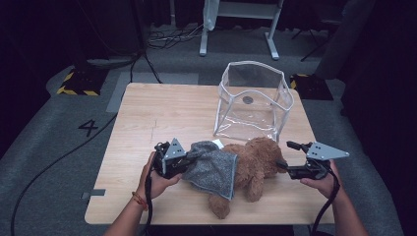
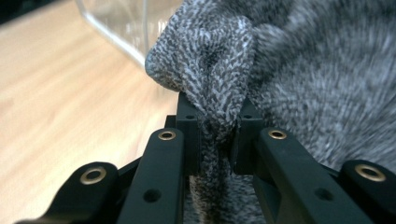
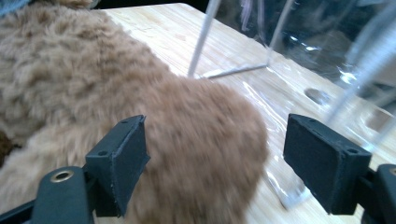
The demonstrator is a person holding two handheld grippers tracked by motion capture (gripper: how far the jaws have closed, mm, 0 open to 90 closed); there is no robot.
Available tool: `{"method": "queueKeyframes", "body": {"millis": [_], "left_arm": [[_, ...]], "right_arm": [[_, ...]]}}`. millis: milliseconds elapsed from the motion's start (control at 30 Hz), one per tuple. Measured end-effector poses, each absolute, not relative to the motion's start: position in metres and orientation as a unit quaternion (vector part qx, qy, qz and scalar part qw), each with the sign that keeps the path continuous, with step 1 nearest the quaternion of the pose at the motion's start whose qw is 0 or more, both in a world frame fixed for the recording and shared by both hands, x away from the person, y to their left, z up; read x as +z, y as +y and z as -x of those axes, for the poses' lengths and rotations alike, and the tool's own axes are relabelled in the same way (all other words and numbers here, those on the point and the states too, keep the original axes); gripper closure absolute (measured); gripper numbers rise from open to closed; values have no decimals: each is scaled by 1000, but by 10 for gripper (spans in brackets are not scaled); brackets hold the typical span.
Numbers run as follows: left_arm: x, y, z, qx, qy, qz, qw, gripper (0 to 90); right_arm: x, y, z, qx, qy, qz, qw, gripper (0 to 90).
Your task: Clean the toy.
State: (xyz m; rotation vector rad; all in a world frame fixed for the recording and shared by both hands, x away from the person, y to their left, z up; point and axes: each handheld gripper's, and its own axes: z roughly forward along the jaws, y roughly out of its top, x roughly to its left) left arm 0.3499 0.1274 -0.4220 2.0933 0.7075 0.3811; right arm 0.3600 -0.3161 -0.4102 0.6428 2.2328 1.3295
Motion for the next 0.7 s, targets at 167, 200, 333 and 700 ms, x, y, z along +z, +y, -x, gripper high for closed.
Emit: {"method": "queueKeyframes", "body": {"millis": [167,200,333,700], "left_arm": [[-384,121,-348,163,248,-808,509,776],[-376,117,-350,163,242,-804,518,777],[-351,78,-365,148,203,-813,525,773],[-382,-2,-406,89,212,-885,404,756]], "right_arm": [[-417,-300,-369,461,827,-230,224,224],[-421,-298,-370,457,831,-229,219,222],[-437,-291,-368,448,839,-217,217,194],[-451,-304,-357,442,846,-190,230,197]]}}
